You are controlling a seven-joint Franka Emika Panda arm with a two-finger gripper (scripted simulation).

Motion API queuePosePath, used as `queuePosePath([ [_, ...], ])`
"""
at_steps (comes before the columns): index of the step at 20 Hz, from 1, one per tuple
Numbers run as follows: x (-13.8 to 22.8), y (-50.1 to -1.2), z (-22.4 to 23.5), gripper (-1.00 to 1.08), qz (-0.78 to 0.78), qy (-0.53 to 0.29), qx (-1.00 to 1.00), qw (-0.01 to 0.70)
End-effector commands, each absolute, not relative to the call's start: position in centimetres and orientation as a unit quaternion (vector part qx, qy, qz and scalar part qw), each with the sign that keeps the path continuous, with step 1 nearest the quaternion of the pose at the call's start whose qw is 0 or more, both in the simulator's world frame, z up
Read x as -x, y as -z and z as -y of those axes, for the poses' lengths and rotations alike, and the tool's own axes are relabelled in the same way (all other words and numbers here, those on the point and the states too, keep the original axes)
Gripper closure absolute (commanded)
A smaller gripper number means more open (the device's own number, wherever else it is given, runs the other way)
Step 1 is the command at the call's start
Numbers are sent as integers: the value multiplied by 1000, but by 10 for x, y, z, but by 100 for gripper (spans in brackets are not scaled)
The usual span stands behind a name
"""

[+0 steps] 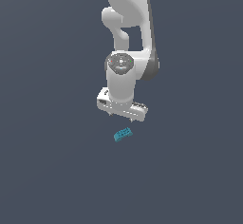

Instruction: Pick up the object and move it to a goal position.

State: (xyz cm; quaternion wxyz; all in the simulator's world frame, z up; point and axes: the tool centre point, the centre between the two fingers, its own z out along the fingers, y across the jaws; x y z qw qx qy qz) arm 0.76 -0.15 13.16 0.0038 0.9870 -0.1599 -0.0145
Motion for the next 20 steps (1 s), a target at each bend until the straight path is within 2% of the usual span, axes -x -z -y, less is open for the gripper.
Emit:
queuePosePath([
  [1, -11, -126, 0, -92, 195, 14, -981, 3],
  [20, -34, -87, -6, -92, 444, 5, -896, 0],
])
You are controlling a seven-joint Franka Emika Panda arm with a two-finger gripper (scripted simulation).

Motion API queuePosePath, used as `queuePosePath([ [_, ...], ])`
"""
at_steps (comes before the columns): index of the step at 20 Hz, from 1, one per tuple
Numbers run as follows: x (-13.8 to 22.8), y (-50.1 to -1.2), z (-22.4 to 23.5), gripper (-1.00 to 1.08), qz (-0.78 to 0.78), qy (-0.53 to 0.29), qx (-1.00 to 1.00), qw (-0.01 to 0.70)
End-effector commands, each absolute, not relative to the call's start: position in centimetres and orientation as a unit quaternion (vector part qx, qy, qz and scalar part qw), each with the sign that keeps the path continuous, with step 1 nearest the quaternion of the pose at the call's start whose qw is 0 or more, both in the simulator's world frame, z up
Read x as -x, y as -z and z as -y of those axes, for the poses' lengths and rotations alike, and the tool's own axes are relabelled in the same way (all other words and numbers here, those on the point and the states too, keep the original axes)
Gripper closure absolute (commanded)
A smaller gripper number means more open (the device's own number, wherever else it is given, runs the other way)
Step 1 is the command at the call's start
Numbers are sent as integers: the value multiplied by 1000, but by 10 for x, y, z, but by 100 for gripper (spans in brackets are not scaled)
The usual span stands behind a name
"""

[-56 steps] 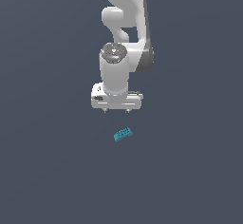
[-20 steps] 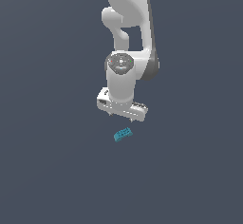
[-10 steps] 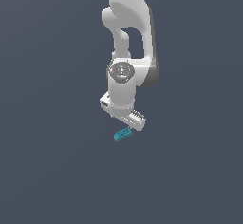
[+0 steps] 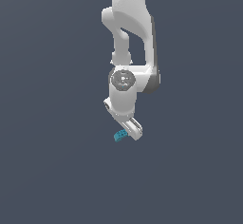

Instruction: Pick up the object and move it to a goal position.

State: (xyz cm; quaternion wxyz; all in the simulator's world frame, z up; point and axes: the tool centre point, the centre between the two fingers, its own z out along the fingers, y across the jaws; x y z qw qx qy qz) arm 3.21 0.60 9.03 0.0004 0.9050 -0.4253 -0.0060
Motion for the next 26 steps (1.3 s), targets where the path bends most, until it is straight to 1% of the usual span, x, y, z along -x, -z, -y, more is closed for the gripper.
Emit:
queuePosePath([
  [1, -35, -86, -7, -92, 454, 5, -891, 0],
  [10, -41, -75, -8, -92, 518, 1, -855, 0],
  [20, -42, -71, -9, -92, 531, 0, -848, 0],
  [26, -41, -47, -9, -92, 532, 0, -847, 0],
])
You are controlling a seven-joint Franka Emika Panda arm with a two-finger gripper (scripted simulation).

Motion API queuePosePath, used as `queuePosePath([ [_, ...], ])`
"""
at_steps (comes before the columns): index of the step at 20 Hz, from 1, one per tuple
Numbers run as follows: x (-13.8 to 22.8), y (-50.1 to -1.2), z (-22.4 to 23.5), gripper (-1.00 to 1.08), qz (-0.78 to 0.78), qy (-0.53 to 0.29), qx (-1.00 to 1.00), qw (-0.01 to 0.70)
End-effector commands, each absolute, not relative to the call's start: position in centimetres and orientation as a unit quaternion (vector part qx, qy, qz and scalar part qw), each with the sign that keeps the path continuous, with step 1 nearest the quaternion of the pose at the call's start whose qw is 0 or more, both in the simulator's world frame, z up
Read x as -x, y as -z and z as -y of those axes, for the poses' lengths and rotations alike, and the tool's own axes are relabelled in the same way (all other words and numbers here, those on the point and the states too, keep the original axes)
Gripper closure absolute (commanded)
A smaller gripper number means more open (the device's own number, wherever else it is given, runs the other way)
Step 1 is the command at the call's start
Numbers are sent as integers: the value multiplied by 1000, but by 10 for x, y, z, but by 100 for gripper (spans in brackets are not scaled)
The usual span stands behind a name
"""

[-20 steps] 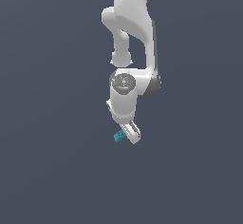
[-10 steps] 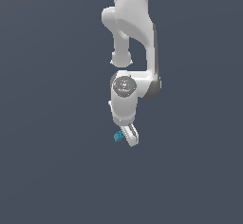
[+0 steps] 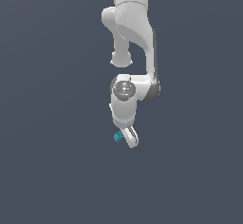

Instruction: Pick up the object and move it to a goal position.

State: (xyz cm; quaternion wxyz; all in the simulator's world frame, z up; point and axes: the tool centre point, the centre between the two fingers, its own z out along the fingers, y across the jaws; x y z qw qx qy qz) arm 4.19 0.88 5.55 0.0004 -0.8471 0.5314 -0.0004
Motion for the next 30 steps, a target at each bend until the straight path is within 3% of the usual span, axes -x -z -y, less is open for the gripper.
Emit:
queuePosePath([
  [1, -41, -41, -9, -92, -532, 0, 847, 0],
  [9, -42, -22, -9, -92, -533, 0, 846, 0],
  [10, -42, -22, -9, 108, -533, 0, 846, 0],
  [30, -30, -38, -6, 108, -533, 0, 846, 0],
])
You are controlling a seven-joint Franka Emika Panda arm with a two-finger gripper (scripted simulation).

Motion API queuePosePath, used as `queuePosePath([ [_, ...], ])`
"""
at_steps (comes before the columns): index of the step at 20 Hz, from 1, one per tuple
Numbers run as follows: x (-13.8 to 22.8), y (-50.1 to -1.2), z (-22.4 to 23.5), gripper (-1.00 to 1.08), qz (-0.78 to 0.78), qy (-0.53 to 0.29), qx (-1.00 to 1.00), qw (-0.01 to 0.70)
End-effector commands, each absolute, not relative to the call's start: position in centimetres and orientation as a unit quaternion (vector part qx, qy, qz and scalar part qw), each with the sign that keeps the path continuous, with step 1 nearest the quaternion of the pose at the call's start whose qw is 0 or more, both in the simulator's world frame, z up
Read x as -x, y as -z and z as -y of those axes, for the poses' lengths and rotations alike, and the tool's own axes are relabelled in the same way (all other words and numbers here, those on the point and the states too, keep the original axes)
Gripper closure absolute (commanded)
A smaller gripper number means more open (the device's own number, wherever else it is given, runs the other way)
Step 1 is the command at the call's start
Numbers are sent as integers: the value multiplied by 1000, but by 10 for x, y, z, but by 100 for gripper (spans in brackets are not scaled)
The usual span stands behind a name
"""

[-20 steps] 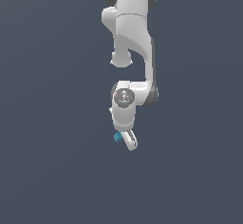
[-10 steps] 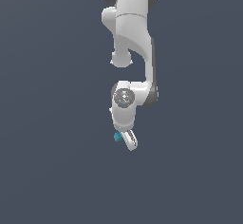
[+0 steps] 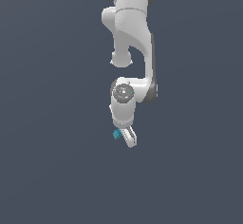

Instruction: Pick up the object and move it to a goal position.

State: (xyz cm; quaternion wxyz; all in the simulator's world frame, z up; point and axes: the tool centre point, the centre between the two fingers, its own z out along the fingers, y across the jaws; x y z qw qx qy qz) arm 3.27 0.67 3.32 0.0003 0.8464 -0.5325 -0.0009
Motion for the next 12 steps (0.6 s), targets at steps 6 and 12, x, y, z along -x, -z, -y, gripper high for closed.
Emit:
queuePosePath([
  [6, -12, -64, 0, 108, 533, 1, -846, -1],
  [12, 16, -103, 8, 108, 533, 1, -846, -1],
])
